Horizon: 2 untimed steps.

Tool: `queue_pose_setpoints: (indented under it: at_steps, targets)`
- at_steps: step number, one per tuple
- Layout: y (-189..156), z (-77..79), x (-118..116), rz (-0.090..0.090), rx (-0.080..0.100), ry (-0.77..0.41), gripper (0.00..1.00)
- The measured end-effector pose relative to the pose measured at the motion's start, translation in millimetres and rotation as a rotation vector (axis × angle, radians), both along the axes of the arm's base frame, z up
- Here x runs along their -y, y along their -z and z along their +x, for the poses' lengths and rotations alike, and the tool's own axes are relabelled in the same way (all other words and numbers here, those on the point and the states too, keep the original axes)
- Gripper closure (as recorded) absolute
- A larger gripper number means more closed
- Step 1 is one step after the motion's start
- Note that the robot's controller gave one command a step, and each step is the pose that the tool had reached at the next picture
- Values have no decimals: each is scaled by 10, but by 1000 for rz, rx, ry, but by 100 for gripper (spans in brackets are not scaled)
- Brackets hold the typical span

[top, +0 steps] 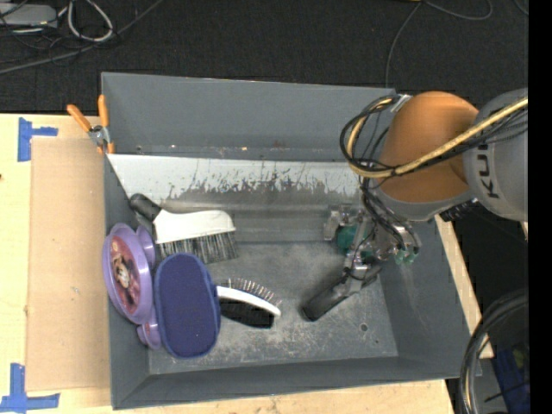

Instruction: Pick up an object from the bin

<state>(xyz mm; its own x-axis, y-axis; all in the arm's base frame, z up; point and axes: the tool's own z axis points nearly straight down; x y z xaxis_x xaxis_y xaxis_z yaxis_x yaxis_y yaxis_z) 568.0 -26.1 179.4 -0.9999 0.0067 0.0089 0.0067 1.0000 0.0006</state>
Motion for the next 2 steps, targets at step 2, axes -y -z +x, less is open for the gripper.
queue_pose_setpoints:
  at_steps: [2]
  targets:
    - [469, -117, 159, 1, 8, -157, 0]
